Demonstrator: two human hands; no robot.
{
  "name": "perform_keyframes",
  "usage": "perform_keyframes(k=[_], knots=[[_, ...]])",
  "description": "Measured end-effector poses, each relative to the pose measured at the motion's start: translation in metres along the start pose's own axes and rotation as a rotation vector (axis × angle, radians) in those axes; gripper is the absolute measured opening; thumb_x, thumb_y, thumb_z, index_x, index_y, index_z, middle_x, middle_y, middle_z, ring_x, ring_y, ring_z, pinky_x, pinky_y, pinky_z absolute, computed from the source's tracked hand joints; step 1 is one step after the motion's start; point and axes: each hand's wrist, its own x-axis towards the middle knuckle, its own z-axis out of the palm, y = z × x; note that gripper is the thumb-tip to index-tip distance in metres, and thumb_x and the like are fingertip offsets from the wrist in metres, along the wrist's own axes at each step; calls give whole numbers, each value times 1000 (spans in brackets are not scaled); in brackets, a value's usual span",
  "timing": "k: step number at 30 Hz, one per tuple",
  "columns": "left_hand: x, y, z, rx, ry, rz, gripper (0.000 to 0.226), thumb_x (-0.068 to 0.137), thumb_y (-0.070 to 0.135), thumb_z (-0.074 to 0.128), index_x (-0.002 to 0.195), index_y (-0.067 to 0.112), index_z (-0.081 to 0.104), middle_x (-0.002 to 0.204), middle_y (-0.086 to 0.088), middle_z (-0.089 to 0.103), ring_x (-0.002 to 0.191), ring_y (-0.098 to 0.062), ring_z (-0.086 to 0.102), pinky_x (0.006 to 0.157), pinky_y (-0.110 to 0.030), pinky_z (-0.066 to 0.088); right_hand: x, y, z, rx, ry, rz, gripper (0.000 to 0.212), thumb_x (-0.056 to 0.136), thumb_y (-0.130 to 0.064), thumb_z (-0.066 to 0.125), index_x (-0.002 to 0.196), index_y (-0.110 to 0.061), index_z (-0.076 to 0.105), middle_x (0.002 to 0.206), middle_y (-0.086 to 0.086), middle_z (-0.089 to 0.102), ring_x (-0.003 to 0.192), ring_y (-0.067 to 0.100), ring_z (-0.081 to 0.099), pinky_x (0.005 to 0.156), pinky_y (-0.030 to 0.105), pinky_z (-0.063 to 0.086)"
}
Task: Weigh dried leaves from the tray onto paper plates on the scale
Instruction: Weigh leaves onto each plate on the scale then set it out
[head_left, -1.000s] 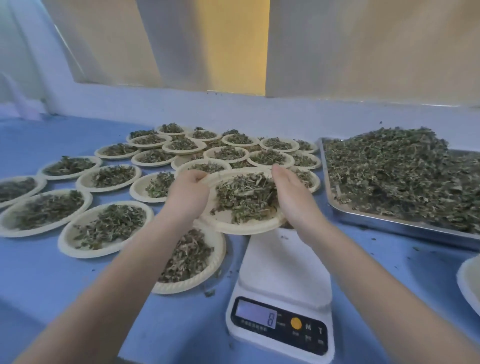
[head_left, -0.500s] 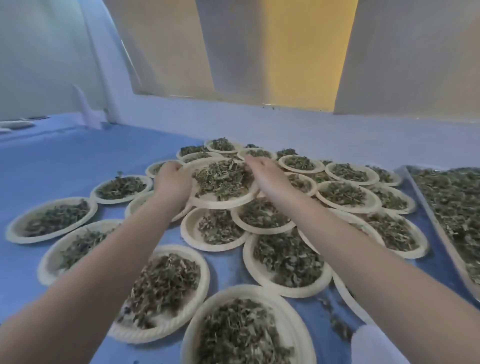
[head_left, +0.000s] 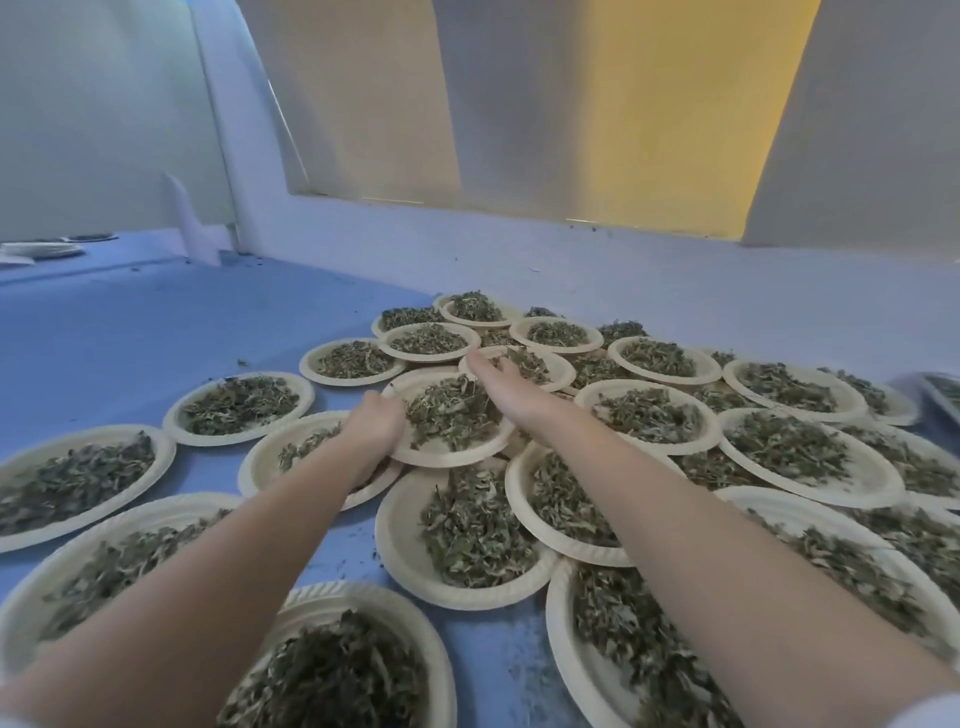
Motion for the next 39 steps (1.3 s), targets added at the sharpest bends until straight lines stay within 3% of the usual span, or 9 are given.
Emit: perform_keyframes(k=[4,12,16,19,23,28,31,36,39], knots=[[-6,3,3,301,-32,70,42,101,29,33,132,2,42,139,-18,44,129,-31,40,107,-37,30,7,7,8,-79,64,-22,87,87,-75,22,152,-25,-5,161,4,3,146,31,11,115,52,14],[-71,33,6,401,-2,399,60,92,21,46,148,13,25,157,-12,17,145,-25,11,115,-37,5,-56,-8,6,-59,151,-179,72,94,-64,26,152,-25,7,160,1,12,145,25,18,114,44,18],[-149,54,9,186,-24,618,44,87,6,44,130,12,51,125,-9,57,117,-27,50,86,-29,35,-123,-12,-5,10,184,-245,60,98,-56,26,147,-21,24,153,1,32,135,21,37,102,33,31],[-206,66,6,164,-34,666,48,90,8,44,137,18,45,121,-3,60,108,-19,53,80,-23,32,-186,-7,-21,16,236,-270,60,98,-57,22,147,-23,27,150,-1,36,131,17,41,107,33,30],[-290,73,18,21,-185,730,51,89,7,44,136,27,44,111,12,54,109,-7,48,76,-16,35,-277,14,-42,-4,324,-296,57,98,-57,21,145,-27,29,147,-4,40,126,13,44,91,26,26],[-390,93,67,-33,-288,854,48,91,13,42,136,30,44,127,5,57,114,-17,53,79,-25,38,-390,59,-88,-46,528,-238,48,98,-55,27,131,-26,47,121,-4,57,91,6,47,74,25,34],[-449,105,114,-99,-410,942,33,91,15,43,116,35,50,106,8,61,99,-16,57,67,-19,41,-457,95,-123,-103,629,-128,51,98,-55,28,128,-23,53,126,1,59,107,18,55,82,27,35],[-535,127,192,-172,-621,945,33,91,17,43,122,26,48,96,8,61,81,-8,55,56,-16,36,-549,149,-176,-327,745,77,56,99,-51,27,91,-13,67,96,8,67,92,23,60,70,29,36],[-568,141,228,-130,-670,963,28,90,18,46,118,24,43,91,8,57,76,-6,54,54,-22,38,-583,180,-204,-426,810,145,53,100,-46,31,63,-15,53,69,3,57,69,19,53,55,28,33]])
